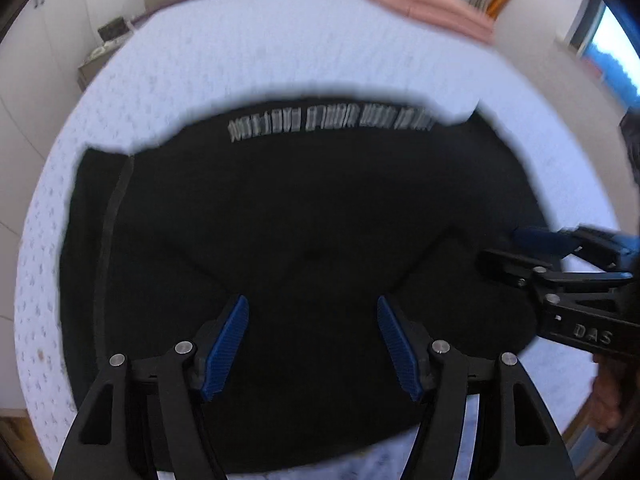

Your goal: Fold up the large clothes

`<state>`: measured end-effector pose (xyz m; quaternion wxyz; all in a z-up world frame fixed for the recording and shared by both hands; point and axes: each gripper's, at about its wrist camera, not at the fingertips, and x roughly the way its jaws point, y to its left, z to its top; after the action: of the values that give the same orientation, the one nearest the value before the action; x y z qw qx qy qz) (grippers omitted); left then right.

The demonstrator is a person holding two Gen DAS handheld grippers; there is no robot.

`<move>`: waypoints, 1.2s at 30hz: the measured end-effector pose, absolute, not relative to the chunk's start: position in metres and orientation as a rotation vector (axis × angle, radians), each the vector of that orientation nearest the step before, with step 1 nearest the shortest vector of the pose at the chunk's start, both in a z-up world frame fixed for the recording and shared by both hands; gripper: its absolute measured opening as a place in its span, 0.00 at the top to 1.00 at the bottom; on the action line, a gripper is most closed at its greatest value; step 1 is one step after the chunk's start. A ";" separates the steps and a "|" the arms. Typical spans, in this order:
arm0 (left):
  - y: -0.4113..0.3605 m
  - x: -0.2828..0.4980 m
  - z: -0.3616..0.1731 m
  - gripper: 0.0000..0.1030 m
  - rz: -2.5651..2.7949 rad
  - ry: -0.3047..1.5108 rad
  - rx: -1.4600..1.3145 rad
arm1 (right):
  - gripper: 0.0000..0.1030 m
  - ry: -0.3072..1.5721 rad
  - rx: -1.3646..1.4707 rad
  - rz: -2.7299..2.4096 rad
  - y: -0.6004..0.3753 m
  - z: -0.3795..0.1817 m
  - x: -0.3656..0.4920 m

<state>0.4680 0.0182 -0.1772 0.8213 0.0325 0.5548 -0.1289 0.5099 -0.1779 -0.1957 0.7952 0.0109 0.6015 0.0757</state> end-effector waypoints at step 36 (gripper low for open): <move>0.063 0.553 -0.193 0.38 -0.226 1.180 -0.115 | 0.28 1.221 0.174 0.159 -0.207 -0.226 0.602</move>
<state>0.5529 0.0631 -0.1933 0.8233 -0.0541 0.5549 -0.1064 0.6019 -0.2073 -0.2259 0.8127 0.0813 0.5721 0.0747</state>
